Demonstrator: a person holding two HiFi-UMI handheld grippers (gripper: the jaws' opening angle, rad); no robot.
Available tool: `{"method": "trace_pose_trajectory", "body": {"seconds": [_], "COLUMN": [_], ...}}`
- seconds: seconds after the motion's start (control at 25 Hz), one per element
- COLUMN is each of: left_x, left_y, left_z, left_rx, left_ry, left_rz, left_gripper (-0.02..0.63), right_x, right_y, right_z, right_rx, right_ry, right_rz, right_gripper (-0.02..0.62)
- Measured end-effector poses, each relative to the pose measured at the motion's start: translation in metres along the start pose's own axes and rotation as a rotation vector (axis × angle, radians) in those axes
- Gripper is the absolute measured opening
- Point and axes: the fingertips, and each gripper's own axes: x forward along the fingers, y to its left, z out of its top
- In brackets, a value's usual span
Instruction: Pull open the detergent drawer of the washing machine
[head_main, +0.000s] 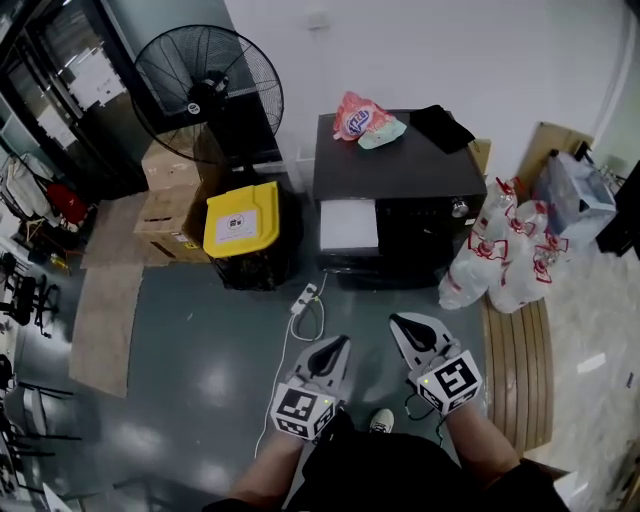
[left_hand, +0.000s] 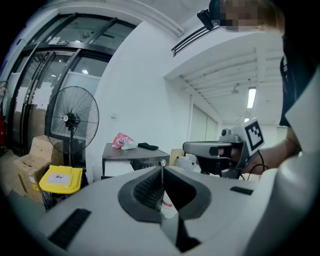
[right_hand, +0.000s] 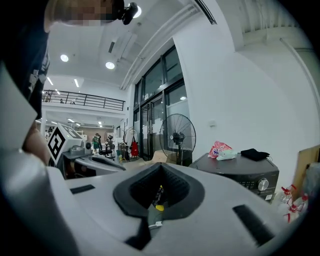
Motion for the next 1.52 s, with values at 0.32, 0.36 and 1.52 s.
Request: {"method": "trace_pose_trajectory", "body": {"seconds": [0.32,0.36,1.52], "left_x": [-0.017,-0.018,-0.013], "left_y": [-0.018,-0.018,-0.016], "left_z": [0.0,0.0,0.0], "left_rx": [0.006,0.006,0.019], "left_ry": [-0.033,-0.035,-0.012], "left_rz": [0.006,0.007,0.029], "left_gripper": [0.014,0.014,0.014], "right_x": [-0.02,-0.02,-0.013], "right_y": [0.024,0.024,0.022], "right_z": [0.001,0.002,-0.002], "right_rx": [-0.039,-0.038,-0.007], "right_ry": [0.019,0.018,0.012], "right_rz": [0.026,0.027,0.057], "right_gripper": [0.002,0.002,0.002]}}
